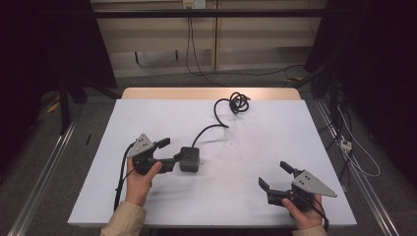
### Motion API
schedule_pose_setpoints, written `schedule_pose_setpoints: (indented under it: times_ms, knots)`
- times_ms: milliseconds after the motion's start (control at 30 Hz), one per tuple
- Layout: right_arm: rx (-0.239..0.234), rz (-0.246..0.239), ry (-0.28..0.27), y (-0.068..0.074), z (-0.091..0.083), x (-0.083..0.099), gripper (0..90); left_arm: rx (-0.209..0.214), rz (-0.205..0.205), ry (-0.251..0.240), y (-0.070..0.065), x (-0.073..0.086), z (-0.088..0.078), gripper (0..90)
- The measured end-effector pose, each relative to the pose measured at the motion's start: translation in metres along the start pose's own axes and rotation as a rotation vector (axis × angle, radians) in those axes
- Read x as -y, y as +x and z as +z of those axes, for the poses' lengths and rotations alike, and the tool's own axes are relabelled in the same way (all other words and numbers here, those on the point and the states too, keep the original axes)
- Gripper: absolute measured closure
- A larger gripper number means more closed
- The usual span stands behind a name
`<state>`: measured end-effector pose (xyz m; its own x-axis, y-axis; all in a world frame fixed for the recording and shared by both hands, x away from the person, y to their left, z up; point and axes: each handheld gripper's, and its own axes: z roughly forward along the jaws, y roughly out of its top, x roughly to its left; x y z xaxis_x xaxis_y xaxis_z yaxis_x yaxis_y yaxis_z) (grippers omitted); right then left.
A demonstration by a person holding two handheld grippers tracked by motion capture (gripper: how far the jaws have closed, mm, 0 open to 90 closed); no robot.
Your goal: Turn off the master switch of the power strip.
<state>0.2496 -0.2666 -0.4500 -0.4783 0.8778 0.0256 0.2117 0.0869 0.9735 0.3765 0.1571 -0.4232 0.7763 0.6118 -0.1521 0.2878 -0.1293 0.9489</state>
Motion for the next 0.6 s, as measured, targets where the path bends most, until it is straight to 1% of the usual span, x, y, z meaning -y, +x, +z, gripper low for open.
schedule_pose_setpoints:
  times_ms: [300, 400, 600]
  knots:
    - [-0.001, 0.0, 0.001, 0.0, 0.0, 0.0, 6.6, 0.01, 0.008, 0.015, -0.0015, -0.0008, 0.0051, 29.0]
    - [-0.002, 0.001, 0.0, -0.0002, -0.0002, -0.0001, 6.7, 0.002, 0.002, 0.018, -0.0015, -0.0007, 0.0061, 31.2]
    - [0.0, 0.0, 0.002, -0.0002, -0.0001, 0.0, 6.8, 0.002, 0.01, 0.026, -0.0001, -0.0008, 0.0062, 37.2]
